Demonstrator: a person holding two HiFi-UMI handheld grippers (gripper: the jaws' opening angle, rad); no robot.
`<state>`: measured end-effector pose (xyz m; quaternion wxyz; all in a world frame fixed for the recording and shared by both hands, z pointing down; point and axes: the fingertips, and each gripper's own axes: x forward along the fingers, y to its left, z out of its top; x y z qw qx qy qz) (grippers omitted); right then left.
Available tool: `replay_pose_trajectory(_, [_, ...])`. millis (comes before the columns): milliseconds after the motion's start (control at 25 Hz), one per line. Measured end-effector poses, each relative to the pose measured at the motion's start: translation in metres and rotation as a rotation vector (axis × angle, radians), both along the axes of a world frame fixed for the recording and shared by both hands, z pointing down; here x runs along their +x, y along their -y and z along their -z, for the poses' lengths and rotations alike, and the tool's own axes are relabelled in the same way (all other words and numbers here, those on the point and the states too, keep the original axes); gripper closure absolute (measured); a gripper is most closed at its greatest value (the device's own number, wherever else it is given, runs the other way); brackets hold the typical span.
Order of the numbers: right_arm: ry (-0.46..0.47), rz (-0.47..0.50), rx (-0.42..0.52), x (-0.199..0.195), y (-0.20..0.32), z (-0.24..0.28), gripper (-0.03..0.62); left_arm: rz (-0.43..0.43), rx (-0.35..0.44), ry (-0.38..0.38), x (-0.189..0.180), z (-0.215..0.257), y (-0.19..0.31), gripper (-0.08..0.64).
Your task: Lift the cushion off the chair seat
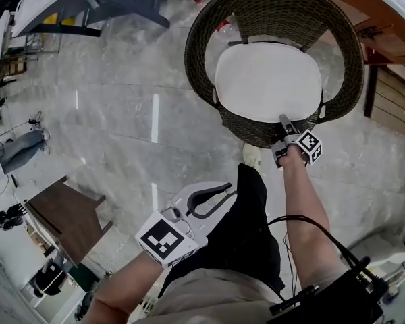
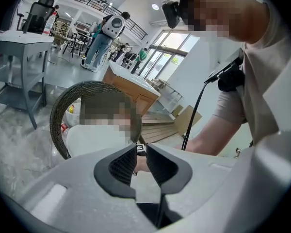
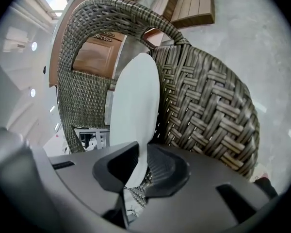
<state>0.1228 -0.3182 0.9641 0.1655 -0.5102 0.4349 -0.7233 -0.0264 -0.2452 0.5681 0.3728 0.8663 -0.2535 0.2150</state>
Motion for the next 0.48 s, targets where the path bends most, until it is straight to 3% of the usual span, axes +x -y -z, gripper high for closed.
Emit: replay_pose_trajectory(480, [-0.056, 0.060, 0.150, 0.006, 0.011, 0.075, 0.549, -0.017, 0.065, -0.038, -0.006, 0.032, -0.015, 0.514])
